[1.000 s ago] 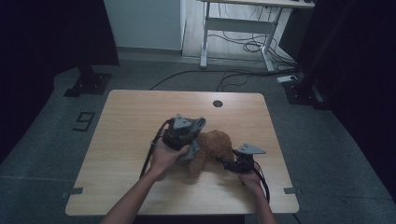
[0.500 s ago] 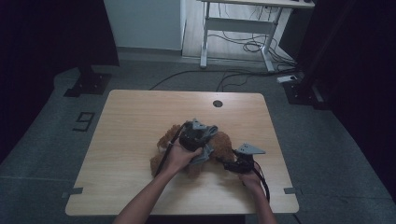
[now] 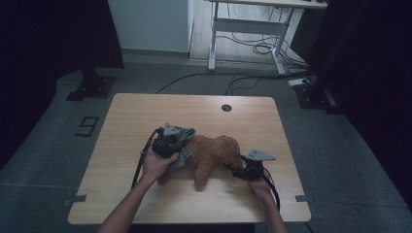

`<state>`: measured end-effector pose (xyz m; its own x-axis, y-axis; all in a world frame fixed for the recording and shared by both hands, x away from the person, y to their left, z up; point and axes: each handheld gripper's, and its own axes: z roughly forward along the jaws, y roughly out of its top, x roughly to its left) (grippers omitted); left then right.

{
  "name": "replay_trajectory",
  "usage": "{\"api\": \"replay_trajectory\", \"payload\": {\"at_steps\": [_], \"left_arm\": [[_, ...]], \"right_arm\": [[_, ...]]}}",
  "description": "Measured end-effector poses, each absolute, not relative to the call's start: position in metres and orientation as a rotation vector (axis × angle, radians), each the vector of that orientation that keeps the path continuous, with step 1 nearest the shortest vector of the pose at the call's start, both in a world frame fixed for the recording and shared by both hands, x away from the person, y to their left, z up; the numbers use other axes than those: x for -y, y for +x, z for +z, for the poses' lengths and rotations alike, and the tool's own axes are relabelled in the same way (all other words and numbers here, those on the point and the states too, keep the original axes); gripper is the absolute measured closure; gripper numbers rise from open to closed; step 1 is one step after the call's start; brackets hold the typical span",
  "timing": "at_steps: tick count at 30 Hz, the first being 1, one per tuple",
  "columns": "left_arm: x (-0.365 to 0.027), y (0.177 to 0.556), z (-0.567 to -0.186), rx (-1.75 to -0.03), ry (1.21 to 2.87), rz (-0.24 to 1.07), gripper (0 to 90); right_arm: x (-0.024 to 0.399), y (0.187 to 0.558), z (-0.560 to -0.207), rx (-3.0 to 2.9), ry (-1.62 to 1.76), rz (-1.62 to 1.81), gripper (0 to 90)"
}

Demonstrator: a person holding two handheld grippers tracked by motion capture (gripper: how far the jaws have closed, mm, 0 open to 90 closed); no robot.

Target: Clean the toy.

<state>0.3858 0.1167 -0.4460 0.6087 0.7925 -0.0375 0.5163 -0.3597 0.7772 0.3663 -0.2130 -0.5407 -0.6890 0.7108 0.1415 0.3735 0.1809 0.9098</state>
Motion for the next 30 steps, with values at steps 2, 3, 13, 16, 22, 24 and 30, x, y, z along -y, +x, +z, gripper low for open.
{"api": "replay_trajectory", "payload": {"at_steps": [2,3,13,16,22,24,30], "left_arm": [[-0.119,0.385,-0.446,-1.034,2.043,0.449,80.6],[-0.121,0.384,-0.445,-1.037,2.043,0.456,80.6],[-0.154,0.393,-0.486,-1.197,2.078,0.383,80.1],[-0.156,0.393,-0.491,-1.192,2.036,0.351,80.0],[-0.145,0.396,-0.484,-1.152,1.976,0.319,80.9],[-0.146,0.404,-0.479,-1.146,1.916,0.296,81.3],[-0.148,0.418,-0.478,-1.147,1.870,0.273,81.1]], "right_arm": [[0.213,0.366,-0.541,-2.148,1.031,1.511,39.8],[0.213,0.366,-0.541,-2.145,1.036,1.516,39.8],[0.216,0.368,-0.543,-2.150,1.055,1.536,39.9],[0.217,0.368,-0.544,-2.151,1.060,1.543,40.1],[0.205,0.370,-0.540,-2.130,1.024,1.534,44.7],[0.200,0.374,-0.538,-2.121,0.994,1.513,45.3],[0.202,0.389,-0.539,-2.062,0.956,1.470,44.9]]}}
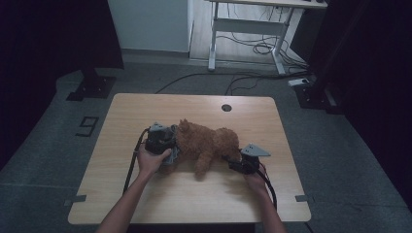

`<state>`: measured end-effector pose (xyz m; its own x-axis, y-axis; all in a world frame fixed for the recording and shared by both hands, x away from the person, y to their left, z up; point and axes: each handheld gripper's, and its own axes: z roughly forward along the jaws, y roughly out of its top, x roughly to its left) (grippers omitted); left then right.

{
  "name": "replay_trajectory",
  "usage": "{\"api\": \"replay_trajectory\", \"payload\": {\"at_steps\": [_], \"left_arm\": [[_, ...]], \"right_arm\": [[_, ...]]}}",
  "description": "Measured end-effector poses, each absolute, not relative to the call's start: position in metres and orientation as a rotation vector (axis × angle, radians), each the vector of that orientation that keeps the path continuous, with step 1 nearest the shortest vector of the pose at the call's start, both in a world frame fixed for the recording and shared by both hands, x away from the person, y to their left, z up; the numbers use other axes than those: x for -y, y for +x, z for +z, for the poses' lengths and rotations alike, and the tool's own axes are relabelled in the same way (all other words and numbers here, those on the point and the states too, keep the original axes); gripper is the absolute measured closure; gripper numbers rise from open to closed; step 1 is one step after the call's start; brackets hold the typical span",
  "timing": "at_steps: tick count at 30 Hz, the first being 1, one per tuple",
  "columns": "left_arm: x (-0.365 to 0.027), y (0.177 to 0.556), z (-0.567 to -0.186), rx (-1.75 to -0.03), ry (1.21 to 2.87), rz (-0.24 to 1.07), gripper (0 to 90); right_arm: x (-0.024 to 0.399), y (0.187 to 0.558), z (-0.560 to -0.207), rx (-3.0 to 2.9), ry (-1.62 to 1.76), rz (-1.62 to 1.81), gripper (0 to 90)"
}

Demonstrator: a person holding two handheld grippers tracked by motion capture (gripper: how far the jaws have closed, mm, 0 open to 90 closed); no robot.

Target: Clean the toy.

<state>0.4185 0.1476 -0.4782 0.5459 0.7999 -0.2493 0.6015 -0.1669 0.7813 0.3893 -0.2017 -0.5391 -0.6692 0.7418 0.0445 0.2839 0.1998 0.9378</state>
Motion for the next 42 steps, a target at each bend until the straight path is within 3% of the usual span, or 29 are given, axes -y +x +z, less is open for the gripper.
{"api": "replay_trajectory", "payload": {"at_steps": [8,9,16,19,23,29,35,36,42], "left_arm": [[-0.157,0.408,-0.441,-1.061,1.790,0.284,80.7],[-0.146,0.403,-0.420,-0.993,1.776,0.300,80.6],[-0.079,0.406,-0.382,-0.850,1.912,0.400,80.4],[-0.040,0.421,-0.397,-0.866,2.016,0.376,80.3],[-0.030,0.435,-0.421,-0.929,2.091,0.357,80.0],[-0.053,0.438,-0.440,-0.987,2.092,0.250,80.2],[-0.063,0.425,-0.448,-0.985,2.078,0.242,80.4],[-0.067,0.419,-0.452,-0.993,2.055,0.237,80.4],[-0.078,0.404,-0.464,-0.979,2.011,0.230,80.5]], "right_arm": [[0.209,0.385,-0.542,-2.107,0.960,1.478,42.6],[0.209,0.382,-0.542,-2.109,0.955,1.476,42.1],[0.210,0.377,-0.541,-2.121,0.962,1.472,42.0],[0.210,0.377,-0.542,-2.122,0.957,1.475,42.0],[0.211,0.376,-0.542,-2.124,0.958,1.470,41.3],[0.210,0.376,-0.543,-2.133,0.940,1.448,38.3],[0.209,0.373,-0.543,-2.149,0.954,1.416,31.7],[0.209,0.370,-0.542,-2.170,0.978,1.418,27.2],[0.223,0.363,-0.543,-2.202,1.014,1.503,24.8]]}}
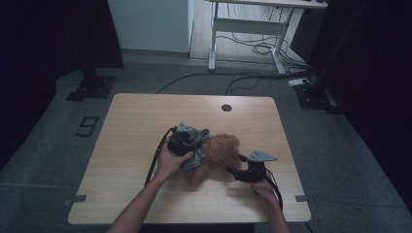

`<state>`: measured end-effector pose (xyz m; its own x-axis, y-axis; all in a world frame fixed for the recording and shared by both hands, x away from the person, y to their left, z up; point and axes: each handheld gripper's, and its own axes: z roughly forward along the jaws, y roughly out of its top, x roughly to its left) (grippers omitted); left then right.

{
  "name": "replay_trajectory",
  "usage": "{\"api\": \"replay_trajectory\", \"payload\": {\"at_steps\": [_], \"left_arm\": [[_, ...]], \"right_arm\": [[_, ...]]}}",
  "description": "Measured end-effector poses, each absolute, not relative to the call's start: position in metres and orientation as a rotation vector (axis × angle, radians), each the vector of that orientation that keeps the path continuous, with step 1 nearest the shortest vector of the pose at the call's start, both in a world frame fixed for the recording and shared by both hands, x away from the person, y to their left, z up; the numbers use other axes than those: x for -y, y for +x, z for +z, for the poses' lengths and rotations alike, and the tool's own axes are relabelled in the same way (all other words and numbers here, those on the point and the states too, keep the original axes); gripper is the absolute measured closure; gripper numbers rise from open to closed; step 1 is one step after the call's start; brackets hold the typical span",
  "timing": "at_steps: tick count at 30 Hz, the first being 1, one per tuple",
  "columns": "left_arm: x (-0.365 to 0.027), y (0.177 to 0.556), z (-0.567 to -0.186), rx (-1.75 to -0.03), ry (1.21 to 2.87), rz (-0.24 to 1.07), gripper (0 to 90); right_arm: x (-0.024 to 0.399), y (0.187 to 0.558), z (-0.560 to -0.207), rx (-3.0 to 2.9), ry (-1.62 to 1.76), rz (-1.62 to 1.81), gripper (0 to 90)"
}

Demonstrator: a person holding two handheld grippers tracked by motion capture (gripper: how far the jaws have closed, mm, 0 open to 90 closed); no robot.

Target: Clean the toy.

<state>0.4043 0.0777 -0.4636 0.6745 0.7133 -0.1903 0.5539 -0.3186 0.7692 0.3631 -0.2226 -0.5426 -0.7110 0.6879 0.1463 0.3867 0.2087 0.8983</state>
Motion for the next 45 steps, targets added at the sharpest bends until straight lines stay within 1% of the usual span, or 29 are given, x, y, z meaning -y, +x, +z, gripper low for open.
{"api": "replay_trajectory", "payload": {"at_steps": [4,6,8,9,10,11,12,14,15,16,17,18,21,23,26,28,29,30,32,33,37,39,45], "left_arm": [[-0.081,0.393,-0.469,-0.960,2.003,0.250,80.7],[-0.080,0.385,-0.472,-0.948,2.004,0.263,80.8],[-0.079,0.381,-0.473,-0.940,2.011,0.269,80.9],[-0.079,0.378,-0.474,-0.935,2.008,0.278,80.8],[-0.079,0.376,-0.474,-0.932,2.006,0.276,80.8],[-0.082,0.371,-0.476,-0.927,1.999,0.259,80.9],[-0.082,0.371,-0.476,-0.927,1.999,0.259,80.9],[-0.084,0.367,-0.477,-0.921,1.998,0.241,80.8],[-0.086,0.363,-0.478,-0.918,2.005,0.237,80.9],[-0.086,0.363,-0.478,-0.918,2.005,0.237,80.9],[-0.086,0.360,-0.479,-0.917,2.016,0.273,80.9],[-0.086,0.360,-0.479,-0.917,2.016,0.273,80.8],[-0.090,0.366,-0.478,-0.947,2.001,0.311,80.8],[-0.091,0.374,-0.473,-0.975,1.991,0.294,80.8],[-0.087,0.376,-0.463,-0.974,1.982,0.297,80.8],[-0.068,0.374,-0.449,-0.908,1.969,0.266,80.8],[-0.068,0.374,-0.449,-0.908,1.969,0.266,80.8],[-0.046,0.370,-0.443,-0.850,1.984,0.262,80.8],[-0.020,0.367,-0.443,-0.804,2.011,0.271,80.7],[-0.020,0.367,-0.443,-0.804,2.011,0.271,80.7],[0.022,0.372,-0.455,-0.782,2.083,0.278,80.6],[0.027,0.376,-0.463,-0.796,2.087,0.264,80.6],[0.011,0.378,-0.463,-0.805,2.066,0.287,81.1]], "right_arm": [[0.230,0.358,-0.537,-2.179,1.006,1.583,23.2],[0.235,0.355,-0.530,-2.140,1.040,1.647,19.1],[0.235,0.354,-0.529,-2.143,1.046,1.646,17.5],[0.231,0.356,-0.531,-2.155,1.070,1.629,13.3],[0.231,0.356,-0.531,-2.155,1.070,1.629,13.3],[0.223,0.359,-0.535,-2.191,1.089,1.612,7.2],[0.223,0.359,-0.535,-2.191,1.089,1.612,7.2],[0.213,0.361,-0.539,-2.245,1.083,1.578,2.9],[0.204,0.364,-0.542,-2.290,1.078,1.542,3.3],[0.204,0.364,-0.542,-2.290,1.078,1.542,3.3],[0.195,0.365,-0.545,-2.310,1.061,1.484,10.6],[0.195,0.365,-0.545,-2.310,1.061,1.484,10.6],[0.188,0.368,-0.544,-2.269,1.075,1.475,27.5],[0.183,0.369,-0.544,-2.244,1.068,1.473,31.0],[0.179,0.371,-0.544,-2.222,1.071,1.471,32.8],[0.179,0.372,-0.545,-2.221,1.074,1.476,33.0],[0.179,0.373,-0.545,-2.220,1.074,1.478,33.0],[0.180,0.373,-0.545,-2.221,1.076,1.479,33.0],[0.180,0.372,-0.545,-2.222,1.080,1.477,33.0],[0.179,0.372,-0.545,-2.221,1.081,1.476,32.9],[0.180,0.371,-0.545,-2.227,1.079,1.470,33.0],[0.181,0.371,-0.546,-2.232,1.092,1.459,33.3],[0.182,0.370,-0.546,-2.231,1.080,1.447,35.8]]}}
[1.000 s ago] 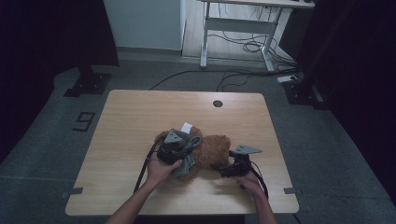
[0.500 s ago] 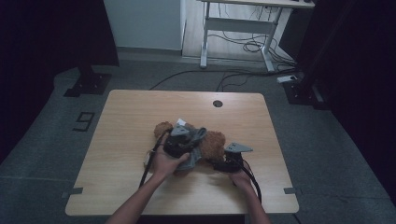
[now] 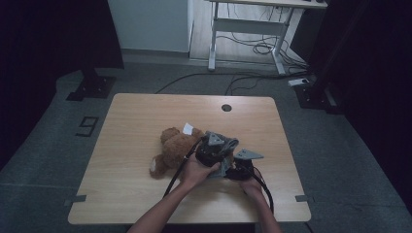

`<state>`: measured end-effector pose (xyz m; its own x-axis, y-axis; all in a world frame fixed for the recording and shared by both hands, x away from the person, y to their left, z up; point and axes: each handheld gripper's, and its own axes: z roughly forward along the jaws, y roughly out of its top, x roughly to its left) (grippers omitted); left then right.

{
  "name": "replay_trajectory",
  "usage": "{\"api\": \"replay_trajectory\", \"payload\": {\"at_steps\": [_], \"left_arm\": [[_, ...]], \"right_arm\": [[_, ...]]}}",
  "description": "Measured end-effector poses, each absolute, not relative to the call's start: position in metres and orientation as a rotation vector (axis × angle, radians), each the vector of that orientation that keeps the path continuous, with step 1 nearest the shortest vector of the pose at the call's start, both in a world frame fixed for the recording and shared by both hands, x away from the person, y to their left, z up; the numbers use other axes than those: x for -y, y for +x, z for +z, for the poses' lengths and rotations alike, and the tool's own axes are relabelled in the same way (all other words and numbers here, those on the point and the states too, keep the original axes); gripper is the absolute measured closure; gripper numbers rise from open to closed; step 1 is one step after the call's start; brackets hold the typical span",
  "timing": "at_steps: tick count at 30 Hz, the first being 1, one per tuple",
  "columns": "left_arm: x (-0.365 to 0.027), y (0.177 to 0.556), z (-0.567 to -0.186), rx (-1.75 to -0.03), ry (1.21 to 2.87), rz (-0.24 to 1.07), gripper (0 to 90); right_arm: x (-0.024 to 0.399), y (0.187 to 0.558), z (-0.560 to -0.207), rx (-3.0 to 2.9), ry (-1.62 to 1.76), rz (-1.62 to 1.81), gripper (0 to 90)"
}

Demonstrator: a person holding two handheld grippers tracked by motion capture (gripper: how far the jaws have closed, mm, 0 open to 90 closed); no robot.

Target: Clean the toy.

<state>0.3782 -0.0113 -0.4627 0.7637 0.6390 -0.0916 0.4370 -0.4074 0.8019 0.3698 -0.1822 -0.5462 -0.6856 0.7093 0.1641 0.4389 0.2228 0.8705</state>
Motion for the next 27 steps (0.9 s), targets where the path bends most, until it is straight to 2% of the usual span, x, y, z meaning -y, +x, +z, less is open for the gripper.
{"api": "replay_trajectory", "payload": {"at_steps": [7,12,15,22,27], "left_arm": [[-0.017,0.379,-0.454,-0.864,2.071,0.439,81.1],[-0.066,0.387,-0.453,-0.963,2.038,0.420,81.0],[-0.106,0.384,-0.445,-1.011,2.013,0.499,80.9],[-0.156,0.388,-0.458,-1.141,1.964,0.467,80.8],[-0.165,0.384,-0.461,-1.153,1.934,0.455,80.8]], "right_arm": [[0.184,0.370,-0.547,-2.238,1.091,1.447,37.3],[0.187,0.370,-0.548,-2.248,1.082,1.458,37.7],[0.188,0.370,-0.549,-2.251,1.086,1.464,37.7],[0.187,0.369,-0.549,-2.254,1.085,1.459,37.7],[0.188,0.369,-0.549,-2.257,1.084,1.462,37.8]]}}
